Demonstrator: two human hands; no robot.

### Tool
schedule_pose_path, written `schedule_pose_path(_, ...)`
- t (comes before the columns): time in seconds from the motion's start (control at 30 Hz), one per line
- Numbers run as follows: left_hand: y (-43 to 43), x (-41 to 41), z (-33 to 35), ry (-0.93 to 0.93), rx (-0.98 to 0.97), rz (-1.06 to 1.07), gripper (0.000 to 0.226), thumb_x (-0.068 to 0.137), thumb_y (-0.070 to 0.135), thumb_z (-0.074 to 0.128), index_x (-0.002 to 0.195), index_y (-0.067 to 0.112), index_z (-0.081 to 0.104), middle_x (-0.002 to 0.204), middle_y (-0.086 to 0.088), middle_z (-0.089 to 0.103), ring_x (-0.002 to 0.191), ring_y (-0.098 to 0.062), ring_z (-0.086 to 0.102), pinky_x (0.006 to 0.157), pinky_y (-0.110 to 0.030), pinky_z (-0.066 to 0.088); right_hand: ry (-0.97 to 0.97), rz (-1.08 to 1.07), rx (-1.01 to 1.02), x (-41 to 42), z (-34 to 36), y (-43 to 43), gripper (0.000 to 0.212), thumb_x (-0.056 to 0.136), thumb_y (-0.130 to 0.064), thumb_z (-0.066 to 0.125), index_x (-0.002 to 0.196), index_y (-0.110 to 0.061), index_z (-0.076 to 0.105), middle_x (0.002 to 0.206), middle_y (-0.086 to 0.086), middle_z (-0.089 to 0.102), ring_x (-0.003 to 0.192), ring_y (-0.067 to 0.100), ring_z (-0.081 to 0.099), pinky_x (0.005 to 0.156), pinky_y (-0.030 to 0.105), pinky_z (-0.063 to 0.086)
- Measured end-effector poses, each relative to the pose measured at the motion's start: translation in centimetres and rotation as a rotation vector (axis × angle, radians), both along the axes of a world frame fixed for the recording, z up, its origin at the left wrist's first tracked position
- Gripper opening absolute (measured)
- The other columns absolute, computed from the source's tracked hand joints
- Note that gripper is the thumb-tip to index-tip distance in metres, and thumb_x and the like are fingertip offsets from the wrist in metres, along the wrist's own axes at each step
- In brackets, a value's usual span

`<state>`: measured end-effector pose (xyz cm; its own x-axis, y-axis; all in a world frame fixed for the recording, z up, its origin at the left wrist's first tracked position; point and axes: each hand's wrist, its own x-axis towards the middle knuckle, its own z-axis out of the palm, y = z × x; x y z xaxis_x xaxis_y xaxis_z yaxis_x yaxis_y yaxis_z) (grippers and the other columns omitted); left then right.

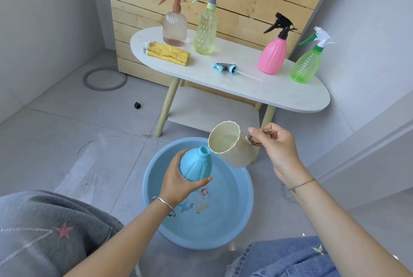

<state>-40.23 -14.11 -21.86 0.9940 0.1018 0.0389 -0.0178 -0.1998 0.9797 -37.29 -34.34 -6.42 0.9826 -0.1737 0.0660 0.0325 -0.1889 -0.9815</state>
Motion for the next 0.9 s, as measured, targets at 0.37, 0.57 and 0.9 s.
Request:
schedule_pose_path(0.37,0.0,0.0,-0.6,-0.001,0.008,-0.008,0.085,0.049,0.047,0.092,0.120,0.036,0.048,0.116,0.016,0.058,0.107,-0.003,0.056,0.090,-0.025,0.050,-0.198,0.032,-0.294,-0.5,1.3,1.7,0.042,0.075,-0.008,0.076,0.057,-0.009,0.038,0.054,-0.004,0.031,0.051,0.006,0.027,0.049,0.016,0.023)
schedule_pose_path(0.57,0.1,0.0,-0.8,0.002,0.022,-0.012,0.087,0.048,0.051,0.091,0.122,0.036,0.047,0.117,0.016,0.056,0.108,-0.004,0.056,0.091,-0.028,0.052,-0.243,0.047,-0.358,-0.4,1.6,2.0,0.042,0.075,-0.009,0.076,0.058,-0.012,0.039,0.055,-0.003,0.034,0.051,0.007,0.031,0.050,0.016,0.025)
schedule_pose_path(0.9,0.1,0.0,-1.0,0.008,0.020,-0.005,0.090,0.046,0.057,0.087,0.123,0.037,0.046,0.118,0.016,0.057,0.108,-0.004,0.056,0.092,-0.028,0.050,-0.313,0.061,-0.428,-0.2,1.8,2.3,0.041,0.073,-0.011,0.076,0.058,-0.014,0.038,0.057,-0.003,0.035,0.053,0.008,0.032,0.052,0.017,0.025)
